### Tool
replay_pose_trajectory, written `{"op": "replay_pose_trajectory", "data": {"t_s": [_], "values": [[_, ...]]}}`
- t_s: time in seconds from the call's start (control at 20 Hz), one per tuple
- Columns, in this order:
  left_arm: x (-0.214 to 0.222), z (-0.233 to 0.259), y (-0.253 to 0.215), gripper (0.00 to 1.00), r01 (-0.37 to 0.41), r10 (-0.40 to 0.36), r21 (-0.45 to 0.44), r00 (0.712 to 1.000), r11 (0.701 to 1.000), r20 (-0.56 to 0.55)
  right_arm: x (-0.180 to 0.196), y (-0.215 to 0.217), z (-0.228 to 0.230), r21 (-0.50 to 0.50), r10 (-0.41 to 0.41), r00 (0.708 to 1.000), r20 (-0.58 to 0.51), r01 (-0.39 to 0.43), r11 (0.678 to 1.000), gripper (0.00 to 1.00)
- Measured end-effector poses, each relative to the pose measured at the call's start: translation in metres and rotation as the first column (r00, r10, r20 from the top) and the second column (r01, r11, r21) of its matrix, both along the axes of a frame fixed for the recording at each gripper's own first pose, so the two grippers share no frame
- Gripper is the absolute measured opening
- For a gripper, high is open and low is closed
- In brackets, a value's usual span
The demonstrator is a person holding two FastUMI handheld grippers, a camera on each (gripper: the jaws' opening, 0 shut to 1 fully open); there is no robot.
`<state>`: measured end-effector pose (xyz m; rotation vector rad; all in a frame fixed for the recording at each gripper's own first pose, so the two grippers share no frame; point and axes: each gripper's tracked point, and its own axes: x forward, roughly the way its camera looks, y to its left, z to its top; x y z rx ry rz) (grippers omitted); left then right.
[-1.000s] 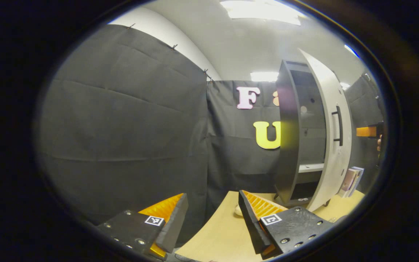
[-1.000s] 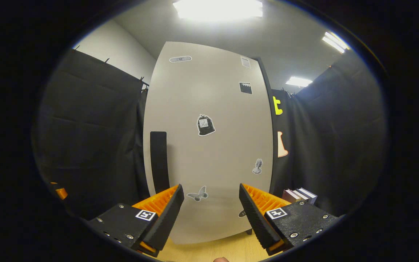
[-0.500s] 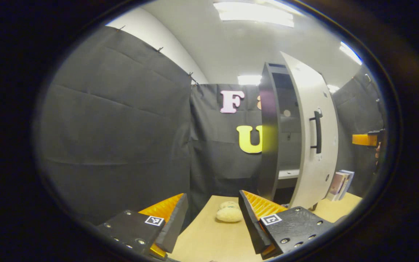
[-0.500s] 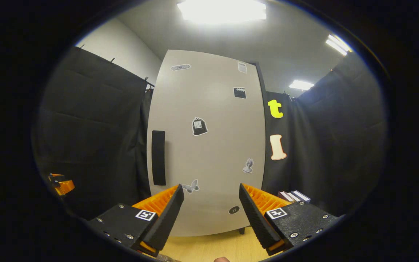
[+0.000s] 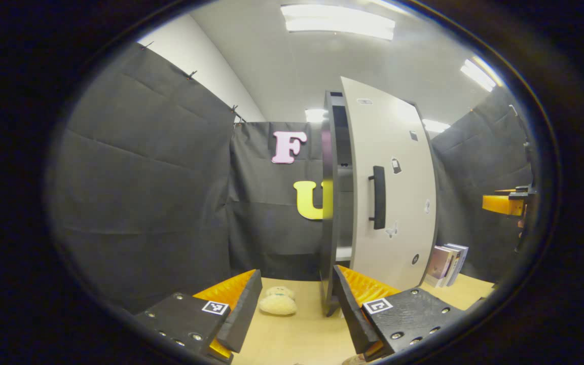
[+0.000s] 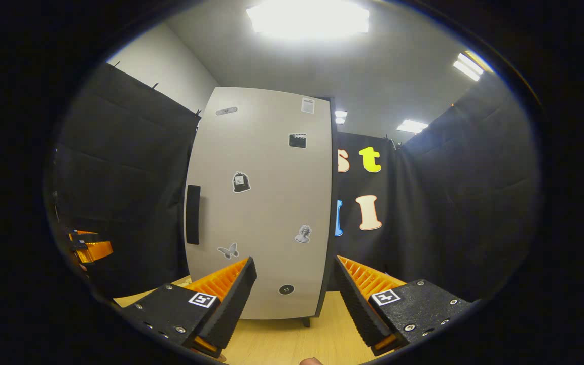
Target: Open the cabinet door with the right hand, grasp the bottle in the cabinet with the left hand and place it on the coaster, then close the cabinet door with the right hand.
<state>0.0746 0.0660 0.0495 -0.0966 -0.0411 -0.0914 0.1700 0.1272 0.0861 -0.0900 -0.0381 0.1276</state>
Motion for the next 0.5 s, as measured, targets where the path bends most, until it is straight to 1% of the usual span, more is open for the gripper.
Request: {"op": "replay_pose_trajectory", "data": {"t_s": [0.05, 0.1, 0.2, 0.25, 0.3, 0.35, 0.4, 0.5], "values": [[0.0, 0.003, -0.008, 0.75, 0.005, -0.005, -0.001, 1.0, 1.0, 0.001, -0.001, -0.009, 0.0, 0.003, -0.004, 1.0, -0.001, 0.004, 1.0, 0.95], [0.001, 0.007, -0.02, 0.8, 0.013, -0.013, -0.004, 1.0, 1.0, 0.002, -0.003, -0.018, 0.0, 0.008, -0.007, 1.0, -0.002, 0.007, 1.0, 0.95], [0.003, 0.013, -0.038, 0.8, 0.024, -0.024, -0.003, 1.0, 1.0, 0.006, -0.005, -0.036, -0.003, 0.019, -0.015, 1.0, -0.008, 0.015, 1.0, 0.95], [0.003, 0.016, -0.046, 0.75, 0.029, -0.029, 0.002, 1.0, 1.0, 0.009, -0.007, -0.045, -0.006, 0.022, -0.021, 1.0, -0.012, 0.021, 1.0, 0.95], [0.006, 0.019, -0.054, 0.75, 0.032, -0.032, 0.008, 0.999, 0.999, 0.011, -0.009, -0.054, -0.009, 0.022, -0.029, 0.999, -0.016, 0.03, 0.999, 0.95], [0.007, 0.021, -0.06, 0.8, 0.037, -0.038, 0.01, 0.999, 0.999, 0.011, -0.01, -0.063, -0.012, 0.023, -0.038, 0.999, -0.02, 0.039, 0.999, 0.95], [0.008, 0.022, -0.067, 0.75, 0.042, -0.042, 0.009, 0.999, 0.999, 0.008, -0.012, -0.072, -0.015, 0.025, -0.048, 0.999, -0.024, 0.048, 0.999, 0.94], [0.011, 0.024, -0.078, 0.75, 0.047, -0.047, 0.007, 0.999, 0.999, 0.004, -0.014, -0.086, -0.021, 0.033, -0.061, 0.998, -0.033, 0.062, 0.998, 0.95]]}}
